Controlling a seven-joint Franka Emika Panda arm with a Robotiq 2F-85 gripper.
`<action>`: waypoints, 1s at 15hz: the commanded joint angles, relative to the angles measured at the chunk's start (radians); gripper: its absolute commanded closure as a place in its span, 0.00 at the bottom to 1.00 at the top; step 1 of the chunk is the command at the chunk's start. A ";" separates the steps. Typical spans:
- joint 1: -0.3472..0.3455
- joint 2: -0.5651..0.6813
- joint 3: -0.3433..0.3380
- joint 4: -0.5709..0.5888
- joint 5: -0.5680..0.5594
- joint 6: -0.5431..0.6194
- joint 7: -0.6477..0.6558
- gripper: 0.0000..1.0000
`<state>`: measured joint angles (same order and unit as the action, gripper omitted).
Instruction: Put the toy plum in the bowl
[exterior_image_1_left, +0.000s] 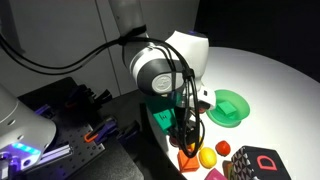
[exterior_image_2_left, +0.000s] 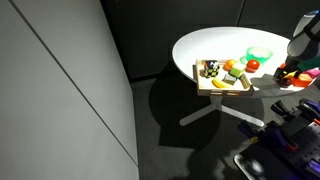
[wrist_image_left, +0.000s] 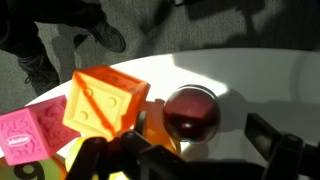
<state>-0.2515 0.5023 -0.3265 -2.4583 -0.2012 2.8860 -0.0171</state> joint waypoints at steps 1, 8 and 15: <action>0.012 0.015 -0.010 0.011 0.016 0.005 -0.007 0.00; 0.019 0.036 -0.018 0.019 0.015 0.017 0.001 0.14; 0.011 0.006 -0.011 0.022 0.027 -0.010 -0.003 0.65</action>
<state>-0.2483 0.5290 -0.3317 -2.4440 -0.1993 2.8872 -0.0170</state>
